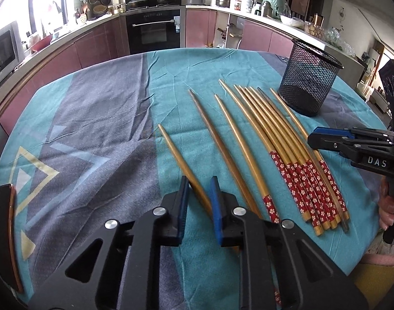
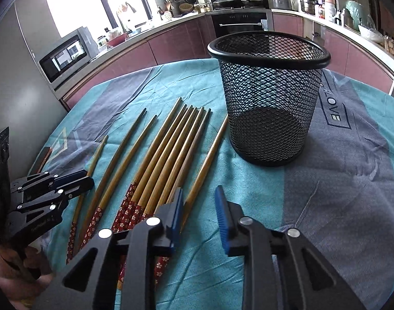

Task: Organize utensils
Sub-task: 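Lower the right tool onto a bamboo chopstick and close it while the left tool grasps another, then lift the chopstick upright with the right tool over the black mesh cup while the left tool carries its own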

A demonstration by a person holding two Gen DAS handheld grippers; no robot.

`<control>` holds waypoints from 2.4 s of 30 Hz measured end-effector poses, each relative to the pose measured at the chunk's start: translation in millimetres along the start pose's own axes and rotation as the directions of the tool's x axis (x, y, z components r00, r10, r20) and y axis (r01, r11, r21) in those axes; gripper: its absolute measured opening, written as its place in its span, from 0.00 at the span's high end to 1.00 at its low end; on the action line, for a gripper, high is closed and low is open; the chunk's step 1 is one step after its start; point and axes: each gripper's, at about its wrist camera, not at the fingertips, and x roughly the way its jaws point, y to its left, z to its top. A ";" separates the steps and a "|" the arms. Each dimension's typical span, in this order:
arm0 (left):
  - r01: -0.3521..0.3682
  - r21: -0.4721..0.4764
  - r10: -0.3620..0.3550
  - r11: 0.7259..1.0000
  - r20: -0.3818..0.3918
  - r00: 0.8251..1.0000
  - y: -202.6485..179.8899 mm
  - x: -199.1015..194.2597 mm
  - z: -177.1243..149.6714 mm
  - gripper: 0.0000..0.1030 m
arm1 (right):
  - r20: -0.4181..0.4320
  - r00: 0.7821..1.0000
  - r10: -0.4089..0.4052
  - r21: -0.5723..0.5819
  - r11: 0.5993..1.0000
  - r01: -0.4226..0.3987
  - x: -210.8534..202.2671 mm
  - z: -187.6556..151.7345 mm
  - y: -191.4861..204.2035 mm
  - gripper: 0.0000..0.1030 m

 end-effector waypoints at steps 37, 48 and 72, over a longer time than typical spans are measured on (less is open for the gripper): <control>0.228 -0.032 -0.224 0.973 0.093 0.970 7.6 -52.8 36.0 0.93 | 0.139 0.973 0.185 0.010 0.982 -0.188 -45.7 19.4 -5.1 0.94; 0.364 0.040 -0.364 0.930 0.221 0.905 -6.1 -116.6 66.5 0.93 | 0.269 0.940 0.211 -0.022 0.977 -0.213 -87.9 32.1 -13.0 0.94; 0.426 0.125 -0.437 0.896 0.414 0.798 -68.6 -160.4 193.0 0.93 | 0.502 0.855 0.133 -0.105 0.990 -0.092 -158.1 103.3 -35.5 0.95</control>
